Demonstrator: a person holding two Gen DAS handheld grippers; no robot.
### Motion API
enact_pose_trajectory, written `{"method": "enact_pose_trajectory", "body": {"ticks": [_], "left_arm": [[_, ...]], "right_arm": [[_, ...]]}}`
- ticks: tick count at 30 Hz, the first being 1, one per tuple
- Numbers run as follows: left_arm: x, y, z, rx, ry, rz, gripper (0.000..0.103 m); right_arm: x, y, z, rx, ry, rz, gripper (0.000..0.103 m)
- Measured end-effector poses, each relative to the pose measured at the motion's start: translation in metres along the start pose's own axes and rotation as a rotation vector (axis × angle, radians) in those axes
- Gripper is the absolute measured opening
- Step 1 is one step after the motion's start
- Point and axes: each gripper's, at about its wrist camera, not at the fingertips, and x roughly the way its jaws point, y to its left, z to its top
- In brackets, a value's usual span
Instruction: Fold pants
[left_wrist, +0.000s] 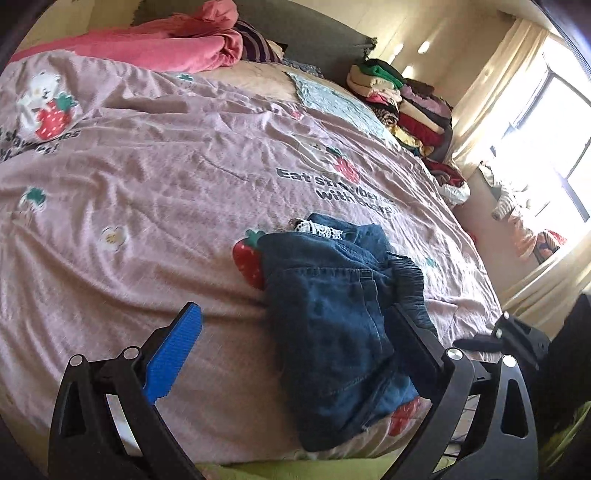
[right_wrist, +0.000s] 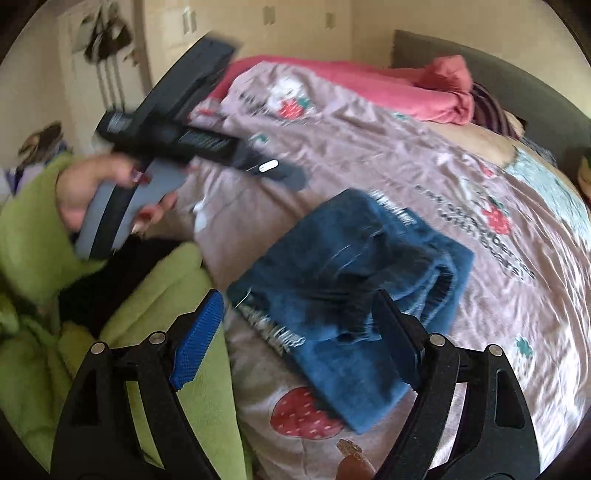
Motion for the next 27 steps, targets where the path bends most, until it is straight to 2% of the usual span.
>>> {"method": "enact_pose_trajectory", "body": {"ticks": [2,5,7,8,10,12,13,14,15,16,19,22,24,27], "left_arm": [[0.009,-0.005,0.003,0.02,0.019,-0.006,0.096],[0.023,-0.013,0.006,0.048,0.048,-0.028,0.066],[0.033,-0.019,0.006,0.072,0.069,-0.029,0.062],[0.038,-0.022,0.006,0.088,0.079,-0.019,0.054],[0.047,-0.029,0.003,0.115,0.097,-0.013,0.053],[0.056,-0.032,0.002,0.137,0.11,0.009,0.053],[0.061,-0.032,0.001,0.143,0.121,0.02,0.053],[0.065,-0.031,0.001,0.141,0.129,0.026,0.053],[0.068,-0.03,0.001,0.135,0.136,0.027,0.053],[0.07,-0.029,0.001,0.131,0.137,0.026,0.053],[0.069,-0.029,0.001,0.132,0.132,0.026,0.055],[0.069,-0.029,0.001,0.134,0.126,0.024,0.056],[0.069,-0.03,0.0,0.129,0.119,0.02,0.058],[0.068,-0.032,-0.001,0.13,0.112,0.015,0.059]], "right_arm": [[0.007,0.009,-0.001,-0.056,0.018,-0.002,0.068],[0.022,0.021,-0.002,-0.141,0.057,-0.029,0.065],[0.03,0.024,-0.002,-0.176,0.075,-0.029,0.065],[0.033,0.026,-0.002,-0.193,0.08,-0.025,0.064],[0.041,0.028,-0.001,-0.227,0.092,-0.034,0.064],[0.048,0.03,-0.001,-0.262,0.095,-0.045,0.057],[0.053,0.03,-0.001,-0.272,0.099,-0.042,0.049],[0.057,0.029,-0.001,-0.269,0.107,-0.026,0.034],[0.063,0.025,-0.003,-0.251,0.125,0.025,0.026],[0.065,0.022,-0.005,-0.233,0.133,0.062,0.019],[0.055,0.021,-0.01,-0.234,0.139,0.119,0.006],[0.047,0.022,-0.02,-0.243,0.151,0.134,0.005],[0.057,0.022,-0.031,-0.208,0.181,0.14,0.006],[0.058,0.019,-0.037,-0.158,0.169,0.15,0.006]]}}
